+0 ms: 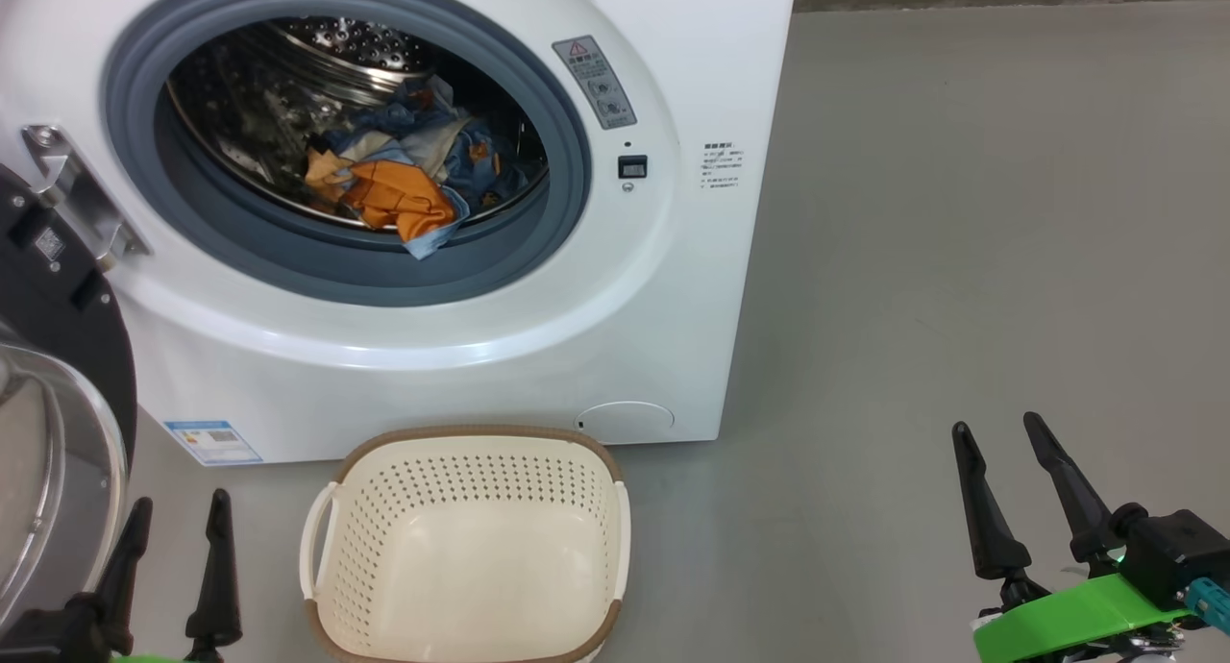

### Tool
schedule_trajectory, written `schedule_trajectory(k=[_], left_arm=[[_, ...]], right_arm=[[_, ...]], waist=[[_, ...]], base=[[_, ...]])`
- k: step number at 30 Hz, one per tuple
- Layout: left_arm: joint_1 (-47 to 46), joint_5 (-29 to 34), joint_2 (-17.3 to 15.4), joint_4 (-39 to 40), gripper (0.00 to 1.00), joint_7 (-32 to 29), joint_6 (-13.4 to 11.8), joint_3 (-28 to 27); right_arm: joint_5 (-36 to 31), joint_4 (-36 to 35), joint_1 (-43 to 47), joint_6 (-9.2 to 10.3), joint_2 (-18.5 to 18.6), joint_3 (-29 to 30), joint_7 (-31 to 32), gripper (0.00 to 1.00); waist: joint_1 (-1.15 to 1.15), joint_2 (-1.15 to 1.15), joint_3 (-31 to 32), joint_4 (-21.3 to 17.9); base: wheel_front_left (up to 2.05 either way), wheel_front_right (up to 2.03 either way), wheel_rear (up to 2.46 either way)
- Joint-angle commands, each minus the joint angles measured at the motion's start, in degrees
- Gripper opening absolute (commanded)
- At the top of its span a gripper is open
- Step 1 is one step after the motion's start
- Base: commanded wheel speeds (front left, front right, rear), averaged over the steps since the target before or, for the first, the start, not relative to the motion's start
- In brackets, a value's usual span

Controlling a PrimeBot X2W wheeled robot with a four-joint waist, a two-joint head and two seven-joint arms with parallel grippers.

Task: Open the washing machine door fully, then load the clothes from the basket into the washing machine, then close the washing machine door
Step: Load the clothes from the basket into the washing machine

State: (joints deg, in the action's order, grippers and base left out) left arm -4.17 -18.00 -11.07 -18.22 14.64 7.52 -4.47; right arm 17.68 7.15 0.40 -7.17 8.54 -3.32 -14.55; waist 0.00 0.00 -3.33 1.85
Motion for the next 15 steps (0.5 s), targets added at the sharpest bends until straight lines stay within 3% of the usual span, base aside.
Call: schedule_trajectory(k=[1, 15], left_arm=[[-0.4, 0.0, -1.3, 2.3, 1.0, 0.4, 0.0, -2.2], [0.5, -0.4, -1.2, 4.1, 1.0, 0.4, 0.0, -2.1]], right_arm=[[0.4, -1.6, -0.2, -0.32, 0.9, -0.7, -0.4, 1.0], [-0.1, -2.1, -0.2, -0.32, 0.4, 0.1, -0.4, 1.0]], waist=[[0.0, 0.0, 0.1, 0.3], [0.0, 0.0, -0.7, 0.6]], base=[[0.0, 0.0, 0.0], [0.0, 0.0, 0.0]])
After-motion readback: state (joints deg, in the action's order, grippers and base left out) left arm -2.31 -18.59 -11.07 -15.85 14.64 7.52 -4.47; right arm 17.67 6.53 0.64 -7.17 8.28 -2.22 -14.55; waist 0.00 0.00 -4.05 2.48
